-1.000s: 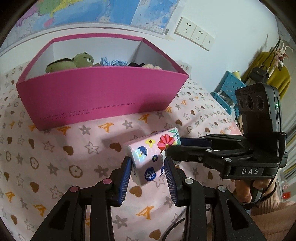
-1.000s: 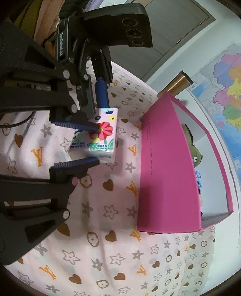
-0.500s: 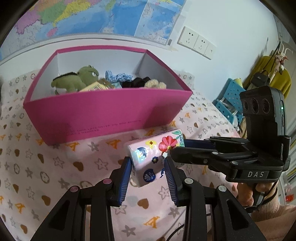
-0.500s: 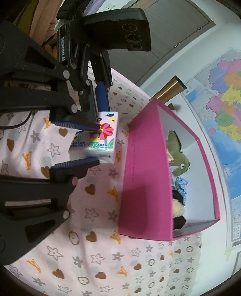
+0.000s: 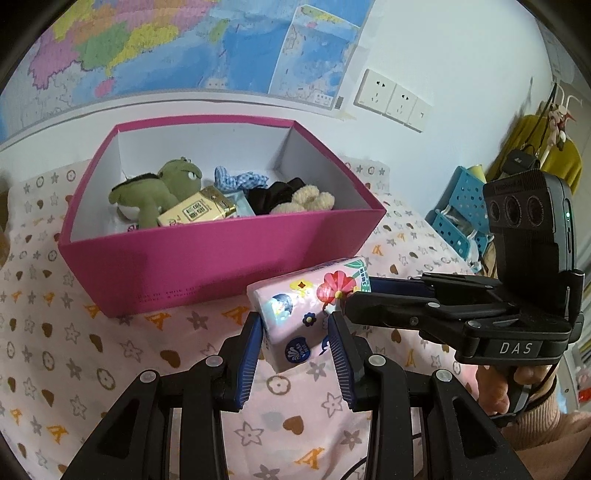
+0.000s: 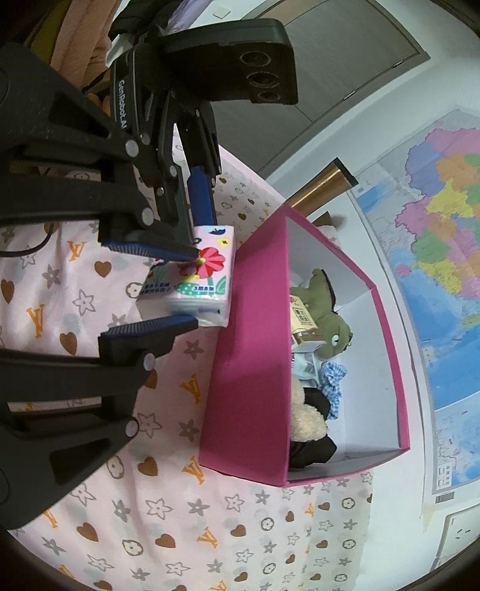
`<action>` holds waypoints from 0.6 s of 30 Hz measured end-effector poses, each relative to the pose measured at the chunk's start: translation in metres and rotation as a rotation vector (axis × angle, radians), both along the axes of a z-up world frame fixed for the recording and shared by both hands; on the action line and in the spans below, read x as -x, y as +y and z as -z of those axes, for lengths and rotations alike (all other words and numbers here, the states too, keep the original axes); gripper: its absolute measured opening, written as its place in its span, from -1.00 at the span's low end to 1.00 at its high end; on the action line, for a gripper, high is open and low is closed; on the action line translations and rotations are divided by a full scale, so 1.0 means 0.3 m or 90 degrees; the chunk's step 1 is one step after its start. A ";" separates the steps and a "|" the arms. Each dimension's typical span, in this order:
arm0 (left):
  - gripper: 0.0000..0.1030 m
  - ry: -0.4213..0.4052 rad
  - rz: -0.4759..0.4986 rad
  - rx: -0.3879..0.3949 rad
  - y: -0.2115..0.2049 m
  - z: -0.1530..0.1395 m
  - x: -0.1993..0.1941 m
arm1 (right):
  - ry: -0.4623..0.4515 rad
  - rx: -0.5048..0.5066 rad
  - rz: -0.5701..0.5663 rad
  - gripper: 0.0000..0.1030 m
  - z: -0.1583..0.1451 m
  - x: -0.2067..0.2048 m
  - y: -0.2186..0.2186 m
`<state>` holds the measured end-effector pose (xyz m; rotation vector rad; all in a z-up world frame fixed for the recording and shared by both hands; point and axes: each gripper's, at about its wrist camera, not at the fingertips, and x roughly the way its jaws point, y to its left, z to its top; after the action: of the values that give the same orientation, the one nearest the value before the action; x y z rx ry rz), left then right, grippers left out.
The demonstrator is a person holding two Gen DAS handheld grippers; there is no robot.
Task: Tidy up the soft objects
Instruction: 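Carry the floral tissue pack over the pink box with the right tool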
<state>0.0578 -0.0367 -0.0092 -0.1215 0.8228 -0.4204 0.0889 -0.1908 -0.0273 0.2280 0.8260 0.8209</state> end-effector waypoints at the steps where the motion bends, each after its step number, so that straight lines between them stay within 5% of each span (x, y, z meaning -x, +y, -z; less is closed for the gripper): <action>1: -0.31 -0.001 -0.001 0.000 0.002 -0.003 0.001 | 0.000 -0.002 0.000 -0.35 -0.001 -0.001 0.000; 18: -0.31 -0.011 -0.003 0.007 0.017 -0.030 -0.028 | -0.022 -0.013 -0.003 -0.35 -0.034 -0.012 -0.012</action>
<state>0.0663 -0.0316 -0.0002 -0.1296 0.8037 -0.4207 0.0925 -0.1944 -0.0170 0.2294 0.7863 0.8351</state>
